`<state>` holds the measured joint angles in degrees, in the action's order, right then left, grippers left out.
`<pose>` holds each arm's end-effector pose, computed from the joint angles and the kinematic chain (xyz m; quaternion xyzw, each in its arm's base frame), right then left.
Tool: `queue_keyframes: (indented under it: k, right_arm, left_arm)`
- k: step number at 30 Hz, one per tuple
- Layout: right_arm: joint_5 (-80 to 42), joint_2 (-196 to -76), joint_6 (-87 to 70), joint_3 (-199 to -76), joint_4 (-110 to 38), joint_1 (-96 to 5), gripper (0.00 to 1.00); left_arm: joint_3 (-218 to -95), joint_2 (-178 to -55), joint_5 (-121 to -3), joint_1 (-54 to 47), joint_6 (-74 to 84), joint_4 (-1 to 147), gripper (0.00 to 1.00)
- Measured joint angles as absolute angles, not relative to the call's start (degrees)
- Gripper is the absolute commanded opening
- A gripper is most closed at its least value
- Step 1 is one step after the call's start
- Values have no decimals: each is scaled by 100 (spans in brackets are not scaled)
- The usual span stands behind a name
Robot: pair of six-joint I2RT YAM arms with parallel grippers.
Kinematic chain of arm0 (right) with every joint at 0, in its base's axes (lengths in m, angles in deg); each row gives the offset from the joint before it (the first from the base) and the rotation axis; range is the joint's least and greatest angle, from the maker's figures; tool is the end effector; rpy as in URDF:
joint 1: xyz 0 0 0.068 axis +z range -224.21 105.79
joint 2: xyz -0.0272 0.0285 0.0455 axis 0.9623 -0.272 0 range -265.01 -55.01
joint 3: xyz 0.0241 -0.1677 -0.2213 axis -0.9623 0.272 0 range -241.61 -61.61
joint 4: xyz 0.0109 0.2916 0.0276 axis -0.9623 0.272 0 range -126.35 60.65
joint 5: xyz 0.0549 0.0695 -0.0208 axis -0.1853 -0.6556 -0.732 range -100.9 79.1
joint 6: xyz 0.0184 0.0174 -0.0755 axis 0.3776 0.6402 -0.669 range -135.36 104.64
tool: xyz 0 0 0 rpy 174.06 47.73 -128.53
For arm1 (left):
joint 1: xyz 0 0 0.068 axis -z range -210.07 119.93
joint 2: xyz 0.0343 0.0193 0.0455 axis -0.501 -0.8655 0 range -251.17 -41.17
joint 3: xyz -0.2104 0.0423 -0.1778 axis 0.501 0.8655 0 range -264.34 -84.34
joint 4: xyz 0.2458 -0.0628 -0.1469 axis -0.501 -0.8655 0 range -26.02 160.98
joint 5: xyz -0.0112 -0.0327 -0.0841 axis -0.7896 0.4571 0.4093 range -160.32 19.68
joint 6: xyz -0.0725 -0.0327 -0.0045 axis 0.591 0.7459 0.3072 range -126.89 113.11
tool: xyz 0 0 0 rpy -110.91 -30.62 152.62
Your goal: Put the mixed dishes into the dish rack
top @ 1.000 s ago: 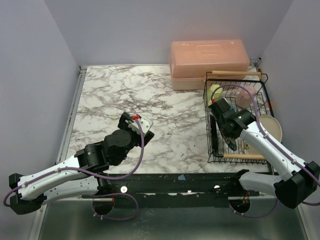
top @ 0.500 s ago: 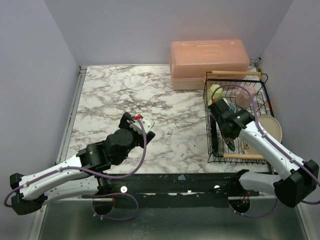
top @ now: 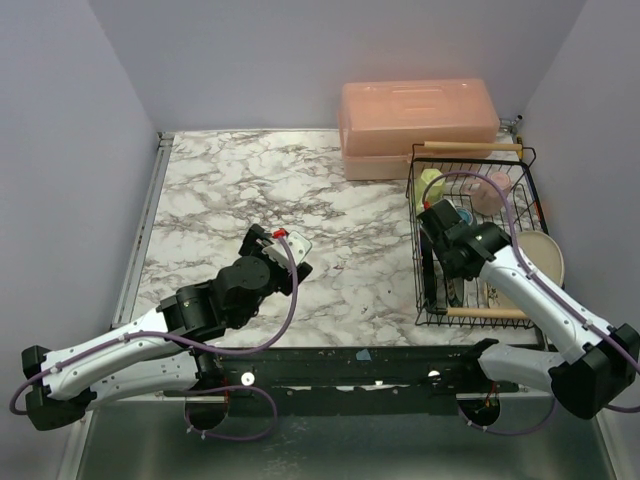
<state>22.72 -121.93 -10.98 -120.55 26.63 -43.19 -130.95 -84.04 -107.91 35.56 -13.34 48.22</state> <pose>0.2262 0.0917 0.2587 -0.1710 0.9297 -0.2236 0.2376 0.1279 -0.1809 0.3334 0.3024 0.7333 -0.0432 0.6074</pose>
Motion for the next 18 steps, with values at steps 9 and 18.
queue_keyframes:
  k: [9, 18]
  right_arm:
    - [2279, -11817, -1146, -11961, 2569, -4319, 76]
    - [2497, -11334, -1178, -11843, 2473, -4319, 84]
  left_arm:
    - [-13065, -8496, -10780, 3519, -1334, 4824, 81]
    - [-13065, -8675, -10782, 3512, -1332, 4824, 80]
